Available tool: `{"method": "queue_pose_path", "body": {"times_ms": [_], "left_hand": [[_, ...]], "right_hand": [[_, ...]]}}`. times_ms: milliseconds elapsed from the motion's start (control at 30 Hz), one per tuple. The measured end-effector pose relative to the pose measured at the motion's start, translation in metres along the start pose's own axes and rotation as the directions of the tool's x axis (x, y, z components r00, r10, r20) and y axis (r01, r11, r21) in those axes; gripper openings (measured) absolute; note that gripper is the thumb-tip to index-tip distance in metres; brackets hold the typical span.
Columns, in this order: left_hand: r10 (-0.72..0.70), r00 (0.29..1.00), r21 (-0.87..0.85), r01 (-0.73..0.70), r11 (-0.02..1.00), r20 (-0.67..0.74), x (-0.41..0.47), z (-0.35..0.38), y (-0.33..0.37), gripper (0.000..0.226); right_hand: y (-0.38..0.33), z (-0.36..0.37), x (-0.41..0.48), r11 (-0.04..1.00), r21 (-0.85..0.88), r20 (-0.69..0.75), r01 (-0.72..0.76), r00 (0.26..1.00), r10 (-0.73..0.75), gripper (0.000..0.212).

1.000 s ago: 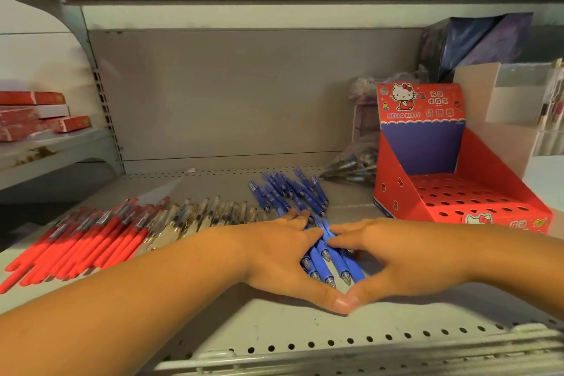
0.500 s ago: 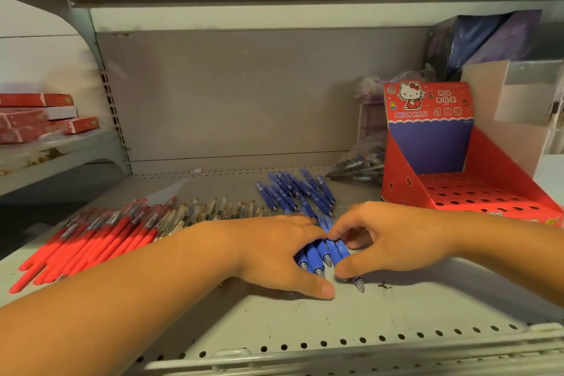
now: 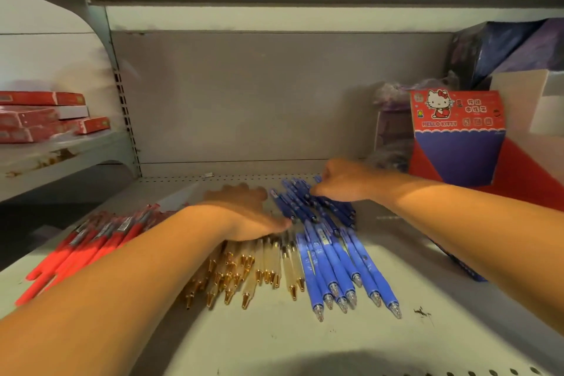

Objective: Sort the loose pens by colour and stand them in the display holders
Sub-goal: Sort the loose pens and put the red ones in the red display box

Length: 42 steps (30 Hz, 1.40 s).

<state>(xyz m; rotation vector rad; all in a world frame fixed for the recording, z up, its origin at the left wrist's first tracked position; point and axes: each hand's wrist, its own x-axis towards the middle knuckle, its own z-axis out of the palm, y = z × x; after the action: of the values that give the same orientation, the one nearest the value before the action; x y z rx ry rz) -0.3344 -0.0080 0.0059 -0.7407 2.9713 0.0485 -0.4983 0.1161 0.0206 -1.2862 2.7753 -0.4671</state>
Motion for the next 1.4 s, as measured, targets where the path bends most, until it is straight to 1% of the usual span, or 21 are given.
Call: {"method": "queue_pose_path", "body": {"times_ms": [100, 200, 300, 333, 367, 467, 567, 600, 700, 767, 833, 900, 933, 1000, 1067, 1133, 1200, 1233, 1300, 1333, 1400], "left_hand": [[0.002, 0.989, -0.056, 0.006, 0.998, 0.147, 0.004, 0.009, -0.01, 0.089], [-0.007, 0.988, -0.066, 0.018, 0.998, 0.155, 0.006, 0.009, -0.01, 0.09], [-0.011, 0.985, -0.064, 0.022, 0.998, 0.174, 0.006, 0.011, -0.009, 0.089], [-0.005, 0.983, -0.076, 0.019, 0.997, 0.183, 0.006, 0.011, -0.009, 0.087], [-0.001, 0.982, -0.088, 0.018, 0.996, 0.187, 0.006, 0.01, -0.009, 0.086], [-0.01, 0.99, -0.07, 0.02, 0.997, 0.139, 0.005, 0.009, -0.01, 0.086], [-0.015, 0.996, -0.029, 0.018, 0.999, 0.091, 0.004, 0.009, -0.008, 0.084], [-0.013, 0.996, -0.033, 0.016, 0.999, 0.085, 0.004, 0.008, -0.007, 0.083], [-0.016, 0.998, -0.049, 0.02, 0.999, 0.068, 0.002, 0.008, -0.006, 0.082], [-0.009, 0.998, -0.06, 0.013, 0.998, 0.065, 0.001, 0.007, -0.006, 0.081], [0.013, 0.999, -0.072, -0.01, 0.997, 0.047, -0.001, 0.006, -0.005, 0.076], [0.027, 0.999, -0.056, -0.029, 0.998, -0.024, 0.0, 0.004, -0.003, 0.072], [0.024, 0.997, -0.047, -0.027, 0.999, -0.071, -0.001, 0.002, -0.003, 0.07], [0.017, 0.986, -0.083, -0.031, 0.996, -0.164, -0.001, -0.003, 0.0, 0.059], [0.005, 0.969, -0.212, -0.059, 0.976, -0.249, -0.004, -0.008, 0.004, 0.04], [-0.026, 0.95, -0.355, -0.091, 0.931, -0.311, -0.006, -0.015, 0.009, 0.024], [-0.056, 0.942, -0.464, -0.111, 0.879, -0.332, -0.009, -0.021, 0.018, 0.021], [-0.062, 0.95, -0.523, -0.114, 0.845, -0.306, -0.011, -0.022, 0.022, 0.02], [-0.02, 0.985, -0.633, -0.095, 0.768, -0.173, -0.018, -0.019, 0.032, 0.017], [0.018, 0.996, -0.667, -0.072, 0.741, -0.088, -0.021, -0.016, 0.036, 0.018], [0.079, 0.996, -0.706, -0.026, 0.708, 0.042, -0.026, -0.007, 0.046, 0.019]], "right_hand": [[-0.013, 0.015, 0.028, 1.0, -0.017, 0.013, 0.001, 1.0, 0.0, 0.044], [-0.029, 0.028, 0.05, 0.997, -0.082, 0.092, -0.004, 0.996, 0.011, 0.042], [-0.043, 0.037, 0.064, 0.984, -0.178, 0.175, -0.03, 0.983, 0.061, 0.068], [-0.047, 0.038, 0.068, 0.978, -0.204, 0.191, -0.036, 0.979, 0.076, 0.07], [-0.051, 0.039, 0.071, 0.975, -0.218, 0.208, -0.052, 0.973, 0.098, 0.066], [-0.058, 0.039, 0.08, 0.974, -0.213, 0.245, -0.077, 0.961, 0.129, 0.044], [-0.065, 0.042, 0.083, 0.967, -0.248, 0.266, -0.049, 0.957, 0.117, 0.034], [-0.066, 0.045, 0.085, 0.964, -0.265, 0.259, -0.028, 0.961, 0.099, 0.036], [-0.072, 0.055, 0.089, 0.959, -0.283, 0.251, 0.034, 0.967, 0.04, 0.061], [-0.074, 0.058, 0.091, 0.96, -0.266, 0.264, 0.082, 0.964, -0.01, 0.071], [-0.073, 0.055, 0.092, 0.969, -0.222, 0.264, 0.108, 0.963, -0.047, 0.07], [-0.073, 0.042, 0.089, 0.989, -0.114, 0.19, 0.096, 0.979, -0.073, 0.065], [-0.071, 0.033, 0.089, 0.993, -0.066, 0.126, 0.093, 0.988, -0.084, 0.053], [-0.067, 0.013, 0.082, 0.997, 0.037, -0.002, 0.067, 0.998, -0.067, 0.015], [-0.063, -0.004, 0.07, 0.987, 0.156, -0.076, 0.038, 0.997, -0.026, 0.028], [-0.056, -0.013, 0.049, 0.941, 0.336, -0.029, -0.033, 0.999, 0.046, 0.021], [-0.05, -0.011, 0.02, 0.879, 0.459, 0.103, -0.13, 0.99, 0.092, 0.006], [-0.046, -0.007, 0.006, 0.864, 0.474, 0.173, -0.171, 0.98, 0.1, 0.004], [-0.04, 0.001, -0.02, 0.872, 0.446, 0.249, -0.2, 0.964, 0.093, 0.003], [-0.038, 0.005, -0.031, 0.871, 0.448, 0.263, -0.203, 0.961, 0.089, 0.007], [-0.033, 0.01, -0.045, 0.854, 0.471, 0.276, -0.22, 0.957, 0.095, 0.022]]}}
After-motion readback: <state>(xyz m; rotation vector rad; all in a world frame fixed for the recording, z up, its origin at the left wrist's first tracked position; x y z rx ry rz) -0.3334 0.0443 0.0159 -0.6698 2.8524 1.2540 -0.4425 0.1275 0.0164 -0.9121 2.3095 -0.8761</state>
